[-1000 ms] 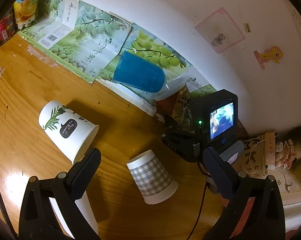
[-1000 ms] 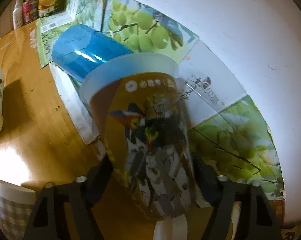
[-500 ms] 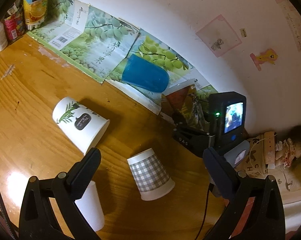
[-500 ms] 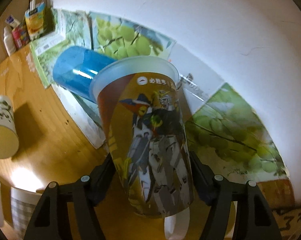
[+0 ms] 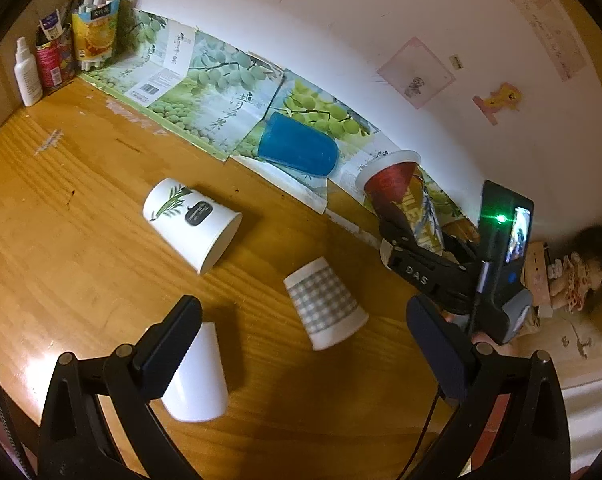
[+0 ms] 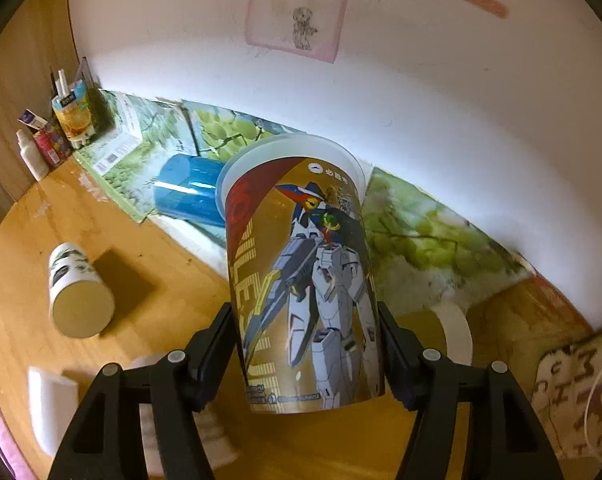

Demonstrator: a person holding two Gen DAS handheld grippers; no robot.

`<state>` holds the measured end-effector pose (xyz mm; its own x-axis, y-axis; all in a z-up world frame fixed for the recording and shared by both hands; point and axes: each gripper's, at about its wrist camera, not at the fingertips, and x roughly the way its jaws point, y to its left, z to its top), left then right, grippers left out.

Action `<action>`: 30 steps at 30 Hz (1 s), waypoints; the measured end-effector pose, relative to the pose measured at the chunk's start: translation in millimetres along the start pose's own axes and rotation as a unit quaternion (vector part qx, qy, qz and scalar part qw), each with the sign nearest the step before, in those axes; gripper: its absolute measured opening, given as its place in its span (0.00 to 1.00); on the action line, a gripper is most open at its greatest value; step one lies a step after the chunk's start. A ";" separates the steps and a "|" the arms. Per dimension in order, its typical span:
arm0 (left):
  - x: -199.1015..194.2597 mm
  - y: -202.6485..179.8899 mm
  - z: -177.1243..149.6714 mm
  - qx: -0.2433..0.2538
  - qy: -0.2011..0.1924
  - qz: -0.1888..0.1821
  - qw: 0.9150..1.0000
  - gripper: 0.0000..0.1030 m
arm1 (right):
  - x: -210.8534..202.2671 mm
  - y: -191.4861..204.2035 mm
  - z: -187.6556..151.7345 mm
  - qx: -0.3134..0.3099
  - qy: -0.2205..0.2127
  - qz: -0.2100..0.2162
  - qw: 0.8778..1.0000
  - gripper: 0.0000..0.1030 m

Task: Flip cup upright
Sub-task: 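Lift the brown cup with the right tool and carry it toward the left tool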

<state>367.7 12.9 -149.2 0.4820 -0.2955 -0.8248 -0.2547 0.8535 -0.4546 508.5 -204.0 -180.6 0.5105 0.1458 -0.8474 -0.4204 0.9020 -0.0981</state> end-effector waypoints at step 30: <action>-57.0 25.9 -79.5 0.102 0.032 0.047 0.993 0.99 | -123.4 83.9 -137.2 0.104 -0.045 0.030 0.993 0.65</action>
<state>267.0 17.8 -140.7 0.4074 -0.2318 -0.8834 -0.1181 0.9458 -0.3026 307.3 -202.0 -155.8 0.5575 0.2288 -0.7980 -0.2933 0.9536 0.0684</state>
